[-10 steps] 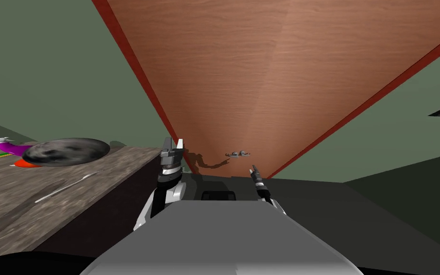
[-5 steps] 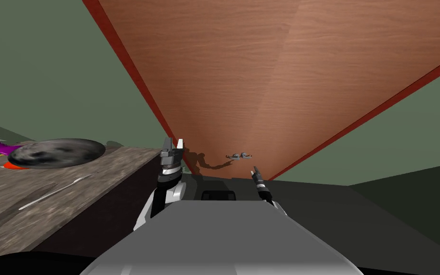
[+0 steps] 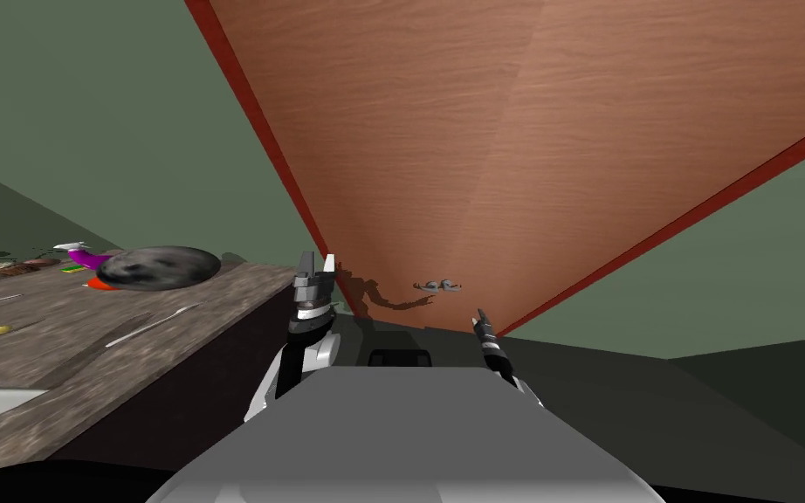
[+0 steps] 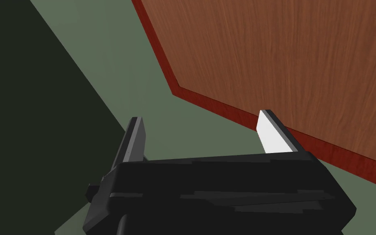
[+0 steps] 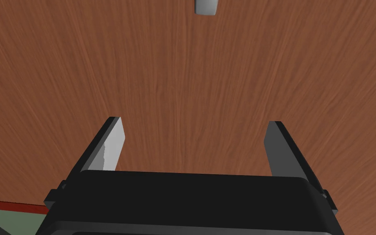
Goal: Pull the door open
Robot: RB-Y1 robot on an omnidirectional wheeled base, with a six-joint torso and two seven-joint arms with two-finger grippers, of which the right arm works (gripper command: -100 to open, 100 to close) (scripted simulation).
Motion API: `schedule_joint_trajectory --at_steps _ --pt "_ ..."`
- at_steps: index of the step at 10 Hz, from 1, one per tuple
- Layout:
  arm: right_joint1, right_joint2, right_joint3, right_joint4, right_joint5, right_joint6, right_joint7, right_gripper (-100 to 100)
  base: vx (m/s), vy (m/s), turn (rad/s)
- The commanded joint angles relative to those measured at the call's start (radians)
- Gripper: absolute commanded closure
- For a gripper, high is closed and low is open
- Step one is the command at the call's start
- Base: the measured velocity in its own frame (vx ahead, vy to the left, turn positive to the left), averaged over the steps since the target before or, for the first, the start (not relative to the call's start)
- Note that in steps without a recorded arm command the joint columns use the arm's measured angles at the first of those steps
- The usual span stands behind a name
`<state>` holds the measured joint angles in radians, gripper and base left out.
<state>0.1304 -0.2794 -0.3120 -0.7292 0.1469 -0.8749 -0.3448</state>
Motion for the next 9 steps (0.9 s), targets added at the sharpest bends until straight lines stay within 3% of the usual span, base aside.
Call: schedule_joint_trajectory --at_steps 1,2,5,7,8,9 --pt "0.021 0.001 -0.010 -0.042 -0.006 0.029 0.001 -100 0.013 -0.027 0.029" --pt "0.021 0.001 -0.010 -0.042 -0.006 0.029 0.001 -100 0.009 -0.009 -0.023" --pt "-0.003 -0.004 -0.074 -0.002 -0.047 0.049 0.041 -100 0.021 -0.062 0.195" --pt "-0.040 0.019 -0.085 0.015 -0.060 0.056 0.065 -100 0.062 -0.152 0.296" --pt "-0.067 0.043 -0.073 0.016 -0.057 0.056 0.073 -100 0.149 -0.119 0.257" --pt "-0.077 0.052 -0.066 0.016 -0.055 0.055 0.075 -100 0.143 -0.040 0.179"
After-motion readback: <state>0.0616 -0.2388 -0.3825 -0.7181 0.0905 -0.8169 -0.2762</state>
